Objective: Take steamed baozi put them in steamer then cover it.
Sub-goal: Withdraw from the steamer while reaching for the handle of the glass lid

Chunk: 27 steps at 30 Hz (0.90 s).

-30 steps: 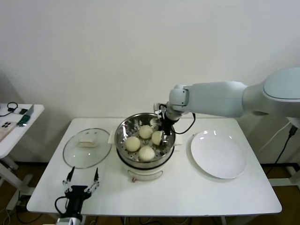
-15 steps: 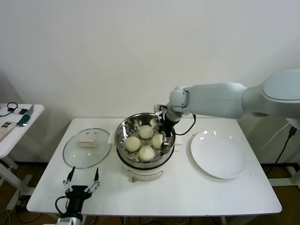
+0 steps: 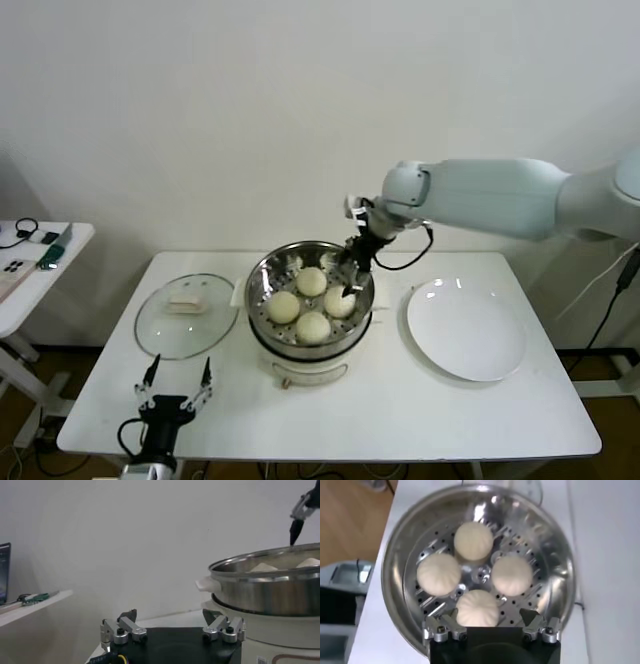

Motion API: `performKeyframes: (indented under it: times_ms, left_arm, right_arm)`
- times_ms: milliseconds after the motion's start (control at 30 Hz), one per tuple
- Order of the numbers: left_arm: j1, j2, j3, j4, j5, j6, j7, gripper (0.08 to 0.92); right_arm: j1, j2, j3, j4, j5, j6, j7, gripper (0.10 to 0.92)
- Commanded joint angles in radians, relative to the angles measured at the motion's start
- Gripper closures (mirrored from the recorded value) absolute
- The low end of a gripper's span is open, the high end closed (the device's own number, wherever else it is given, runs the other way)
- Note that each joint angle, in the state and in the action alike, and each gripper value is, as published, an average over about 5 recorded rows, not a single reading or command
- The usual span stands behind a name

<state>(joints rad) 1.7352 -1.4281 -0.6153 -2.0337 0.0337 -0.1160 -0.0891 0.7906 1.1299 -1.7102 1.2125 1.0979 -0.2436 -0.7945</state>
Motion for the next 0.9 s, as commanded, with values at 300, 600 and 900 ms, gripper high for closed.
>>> performKeyframes:
  times_ms: [300,600,900]
  left_arm:
    - [-0.04,-0.008,-0.023,-0.021,0.023,0.016,0.0,0.177]
    - [-0.035,-0.013,-0.028,-0.042,0.087,0.013,0.042,0.177]
    - [-0.048,0.001,-0.023,-0.054,0.157,0.044,0.061,0.177]
  right_arm:
    - [-0.551,-0.466,0.741,0.195,-0.259,0.264,0.507,0.203]
    - [-1.107,-0.546,1.302,0.296,-0.389,0.291,0.65,0.203]
    - [-1.654,-0.481,1.872,0.424,-0.482,0.233,0.692,0.203]
